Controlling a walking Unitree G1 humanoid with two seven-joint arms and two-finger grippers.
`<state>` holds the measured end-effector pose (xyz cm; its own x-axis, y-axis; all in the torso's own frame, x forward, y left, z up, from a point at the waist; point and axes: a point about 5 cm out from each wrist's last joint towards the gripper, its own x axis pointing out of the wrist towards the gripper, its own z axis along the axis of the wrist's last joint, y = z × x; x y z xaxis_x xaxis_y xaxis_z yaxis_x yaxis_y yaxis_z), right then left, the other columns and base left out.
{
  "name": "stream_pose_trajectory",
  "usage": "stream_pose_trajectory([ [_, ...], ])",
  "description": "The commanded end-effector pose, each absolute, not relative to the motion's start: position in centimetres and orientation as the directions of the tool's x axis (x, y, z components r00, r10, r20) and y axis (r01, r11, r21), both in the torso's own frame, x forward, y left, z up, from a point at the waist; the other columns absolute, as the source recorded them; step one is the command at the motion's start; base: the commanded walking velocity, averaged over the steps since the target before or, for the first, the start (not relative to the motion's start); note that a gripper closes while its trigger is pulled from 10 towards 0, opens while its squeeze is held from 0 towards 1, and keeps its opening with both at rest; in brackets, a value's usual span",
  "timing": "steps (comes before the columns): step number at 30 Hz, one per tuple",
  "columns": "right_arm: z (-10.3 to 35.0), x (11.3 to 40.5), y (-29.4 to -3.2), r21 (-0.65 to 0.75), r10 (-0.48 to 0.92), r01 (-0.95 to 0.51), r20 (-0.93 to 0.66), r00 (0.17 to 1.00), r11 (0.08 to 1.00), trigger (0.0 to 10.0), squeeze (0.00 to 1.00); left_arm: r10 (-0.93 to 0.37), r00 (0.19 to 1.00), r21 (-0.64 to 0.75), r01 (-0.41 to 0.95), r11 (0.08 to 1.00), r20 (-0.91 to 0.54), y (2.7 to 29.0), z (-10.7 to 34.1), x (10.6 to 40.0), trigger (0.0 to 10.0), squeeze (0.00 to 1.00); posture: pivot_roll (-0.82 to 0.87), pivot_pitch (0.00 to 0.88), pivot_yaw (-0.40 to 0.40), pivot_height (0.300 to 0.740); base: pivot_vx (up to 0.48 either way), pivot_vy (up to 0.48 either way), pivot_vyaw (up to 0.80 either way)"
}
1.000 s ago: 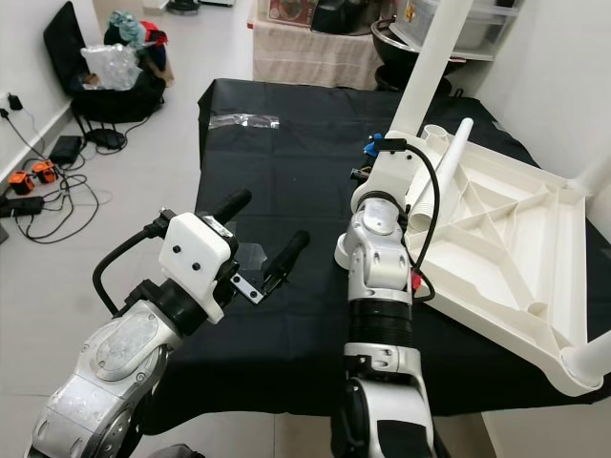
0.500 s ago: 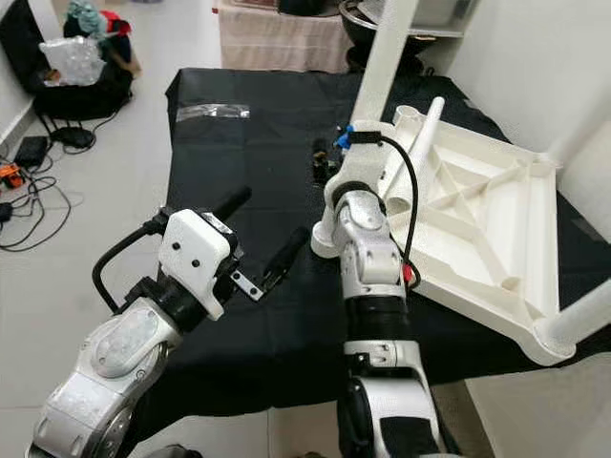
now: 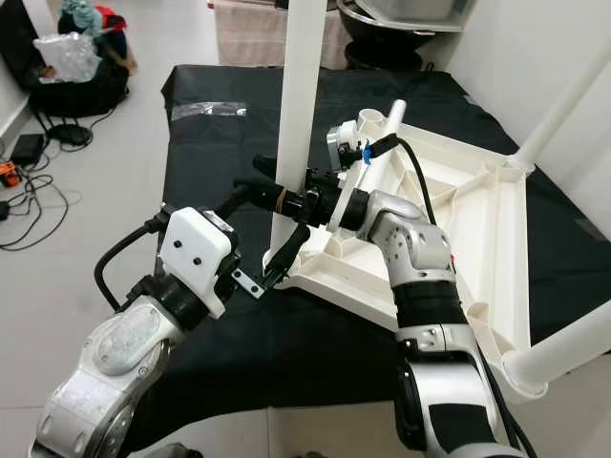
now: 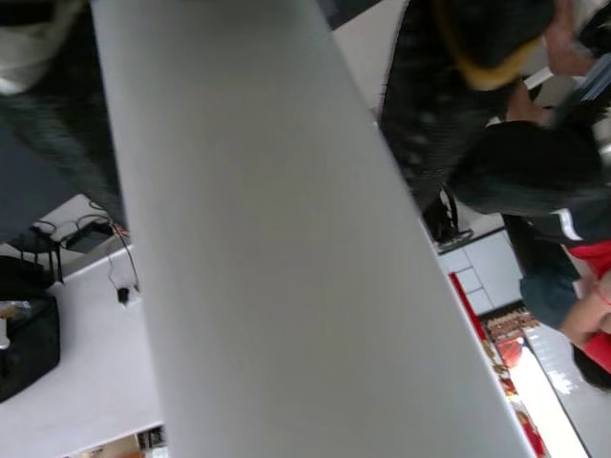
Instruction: Building children table
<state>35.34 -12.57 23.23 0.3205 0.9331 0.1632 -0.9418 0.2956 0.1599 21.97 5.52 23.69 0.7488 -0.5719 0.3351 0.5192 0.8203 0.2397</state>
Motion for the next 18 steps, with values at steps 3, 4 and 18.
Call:
stream_pose_trajectory([
  [3,22.1,35.8,-11.9,0.159,0.932,-0.934,0.124,0.34,0.319,0.0,0.0,-0.574,0.746,0.24,0.521,0.819,0.337,5.5,23.7,21.9,10.0,0.0,0.1,0.082,-0.105,0.74,0.0,0.0,0.0],
  [4,22.0,35.8,-12.0,0.156,0.934,-0.936,0.124,0.334,0.314,0.0,0.0,-0.574,0.747,0.24,0.521,0.819,0.337,5.5,23.7,22.0,10.0,0.0,0.1,0.082,-0.105,0.74,0.0,0.0,0.0],
  [18,21.3,39.4,-18.4,0.079,0.031,-0.029,-0.03,0.999,0.996,0.0,0.0,-0.578,0.744,0.236,0.528,0.816,0.335,5.4,23.6,21.9,10.0,0.0,0.08,0.08,-0.099,0.74,0.0,0.0,0.0],
])
